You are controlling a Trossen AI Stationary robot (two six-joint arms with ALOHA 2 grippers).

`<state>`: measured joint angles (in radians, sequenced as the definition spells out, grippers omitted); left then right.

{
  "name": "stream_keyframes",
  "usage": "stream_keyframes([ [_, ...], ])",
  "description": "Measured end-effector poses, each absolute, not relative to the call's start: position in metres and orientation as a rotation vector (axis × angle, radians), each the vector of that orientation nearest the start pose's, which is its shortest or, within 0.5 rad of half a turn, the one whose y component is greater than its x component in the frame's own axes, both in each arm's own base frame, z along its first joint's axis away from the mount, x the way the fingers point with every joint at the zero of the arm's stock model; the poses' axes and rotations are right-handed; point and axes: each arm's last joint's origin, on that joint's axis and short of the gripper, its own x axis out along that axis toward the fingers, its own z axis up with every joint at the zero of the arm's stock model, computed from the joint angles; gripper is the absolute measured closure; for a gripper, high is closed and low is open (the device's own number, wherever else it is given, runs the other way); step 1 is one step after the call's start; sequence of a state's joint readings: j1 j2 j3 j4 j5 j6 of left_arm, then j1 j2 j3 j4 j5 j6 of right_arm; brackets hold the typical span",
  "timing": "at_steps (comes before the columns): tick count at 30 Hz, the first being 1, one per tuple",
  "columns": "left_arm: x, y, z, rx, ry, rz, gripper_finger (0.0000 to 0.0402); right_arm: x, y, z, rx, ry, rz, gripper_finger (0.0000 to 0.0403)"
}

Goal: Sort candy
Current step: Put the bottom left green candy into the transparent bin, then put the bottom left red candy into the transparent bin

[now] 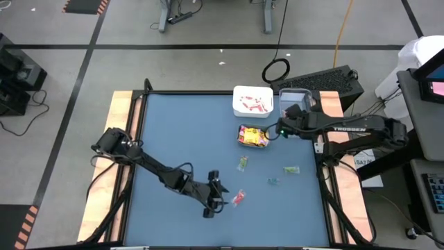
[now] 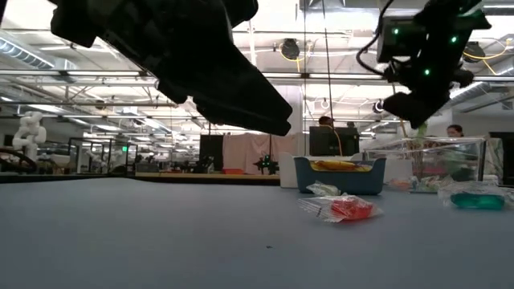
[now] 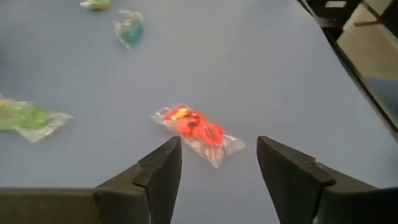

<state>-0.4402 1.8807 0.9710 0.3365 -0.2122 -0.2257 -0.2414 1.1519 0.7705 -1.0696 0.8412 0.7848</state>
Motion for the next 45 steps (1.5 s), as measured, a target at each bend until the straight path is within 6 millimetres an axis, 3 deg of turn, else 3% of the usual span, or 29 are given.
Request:
stream_keyframes([
  [11, 0.347, -0.157, 0.129, -0.023, 0.614, -0.161, 0.0187, 0.159, -0.079, 0.209, 0.298, 1.020, -1.331, 0.0362],
  [18, 0.347, -0.158, 0.129, -0.031, 0.619, -0.185, 0.0187, 0.158, -0.081, 0.209, 0.315, 1.043, -1.304, 0.0294],
  [23, 0.346, -0.160, 0.129, -0.040, 0.624, -0.218, 0.0187, 0.153, -0.071, 0.221, 0.328, 0.960, -1.267, 0.0246],
  [30, 0.343, -0.167, 0.130, -0.040, 0.615, -0.251, 0.0187, 0.144, -0.029, 0.248, 0.390, 0.749, -0.968, 0.0213],
  [36, 0.345, -0.166, 0.131, -0.043, 0.590, -0.221, 0.0187, 0.159, 0.026, 0.262, 0.355, 0.589, -0.583, 0.0211],
  [40, 0.346, -0.172, 0.137, -0.061, 0.532, -0.243, 0.0187, 0.174, 0.066, 0.257, 0.234, 0.552, -0.407, 0.0211],
  [45, 0.345, -0.175, 0.137, -0.055, 0.525, -0.252, 0.0187, 0.192, 0.109, 0.233, 0.120, 0.583, -0.296, 0.0211],
])
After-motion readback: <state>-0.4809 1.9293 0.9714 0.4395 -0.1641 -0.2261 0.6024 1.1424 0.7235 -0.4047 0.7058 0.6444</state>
